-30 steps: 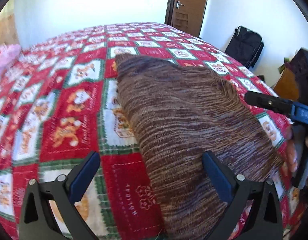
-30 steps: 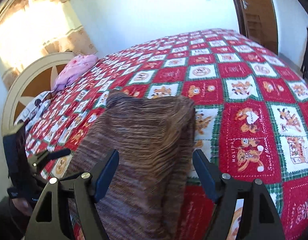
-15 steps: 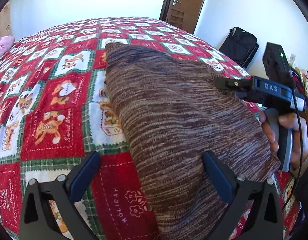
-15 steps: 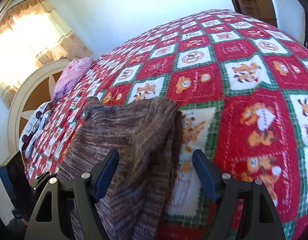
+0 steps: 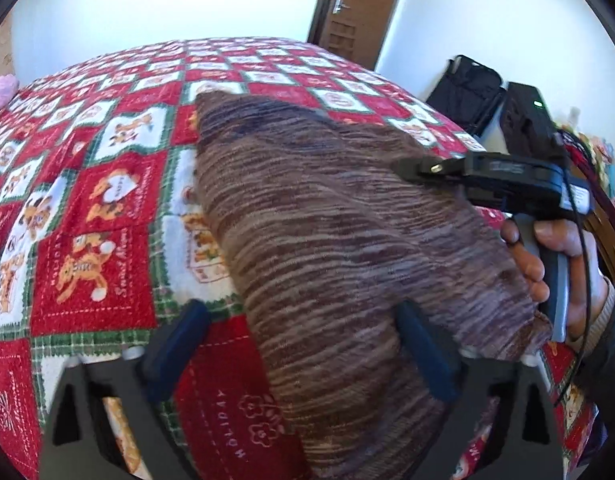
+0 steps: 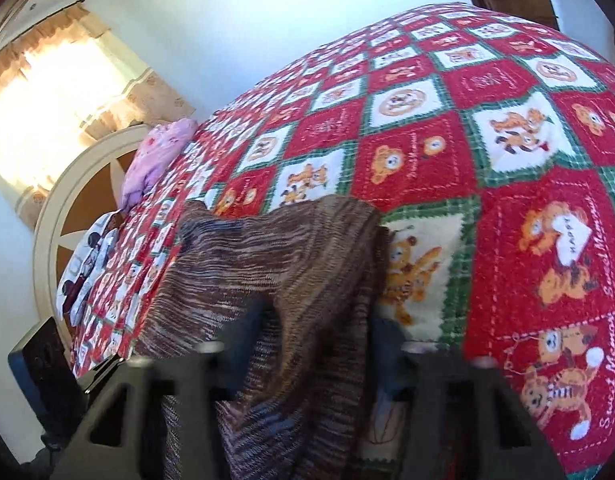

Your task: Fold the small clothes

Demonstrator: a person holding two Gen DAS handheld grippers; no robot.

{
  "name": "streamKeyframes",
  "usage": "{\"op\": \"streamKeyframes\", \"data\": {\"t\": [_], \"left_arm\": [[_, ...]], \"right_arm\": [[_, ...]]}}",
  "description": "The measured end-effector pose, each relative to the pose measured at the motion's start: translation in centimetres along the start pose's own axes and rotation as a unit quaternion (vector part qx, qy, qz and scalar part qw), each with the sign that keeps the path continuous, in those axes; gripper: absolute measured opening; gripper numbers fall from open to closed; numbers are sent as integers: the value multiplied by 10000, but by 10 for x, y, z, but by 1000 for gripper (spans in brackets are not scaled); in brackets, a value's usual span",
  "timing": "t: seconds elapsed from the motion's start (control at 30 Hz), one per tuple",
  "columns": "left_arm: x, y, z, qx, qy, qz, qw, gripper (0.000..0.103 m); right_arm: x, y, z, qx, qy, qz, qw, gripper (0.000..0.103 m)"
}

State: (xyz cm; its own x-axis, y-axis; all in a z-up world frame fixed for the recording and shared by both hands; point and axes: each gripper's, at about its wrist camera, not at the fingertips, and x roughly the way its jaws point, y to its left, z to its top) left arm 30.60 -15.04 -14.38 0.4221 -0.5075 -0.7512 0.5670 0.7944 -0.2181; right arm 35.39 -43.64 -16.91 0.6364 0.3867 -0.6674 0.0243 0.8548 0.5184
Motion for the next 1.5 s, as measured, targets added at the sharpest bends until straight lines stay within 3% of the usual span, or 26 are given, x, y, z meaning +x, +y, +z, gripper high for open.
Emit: {"op": "streamKeyframes", "data": {"t": [0.03, 0.13, 0.23, 0.4, 0.83, 1.2, 1.5], "left_arm": [[-1, -3, 0, 80, -9, -55, 10000, 73], [-6, -15, -2, 324, -92, 123, 9994, 59], [-11, -24, -2, 487, -183, 314, 9982, 48], [-23, -23, 0, 439, -213, 326, 9983, 40], [-72, -22, -6, 369, -439, 540, 9969, 31], [-122, -7, -31, 355, -625, 966, 9927, 30], [-164, 20, -55, 37, -806, 1188, 9896, 30]], "right_arm": [[-1, 3, -1, -52, -6, 1, 10000, 25], [-5, 14, -5, -162, -52, 41, 9998, 23], [-11, 20, -7, -147, -173, 36, 9997, 22], [-20, 28, -7, -68, -289, 68, 9995, 22], [-27, 72, -15, -242, -199, 384, 9988, 22], [-17, 127, -38, -355, -22, 916, 9952, 22], [-2, 182, -53, -636, 163, 1177, 9909, 21]]}}
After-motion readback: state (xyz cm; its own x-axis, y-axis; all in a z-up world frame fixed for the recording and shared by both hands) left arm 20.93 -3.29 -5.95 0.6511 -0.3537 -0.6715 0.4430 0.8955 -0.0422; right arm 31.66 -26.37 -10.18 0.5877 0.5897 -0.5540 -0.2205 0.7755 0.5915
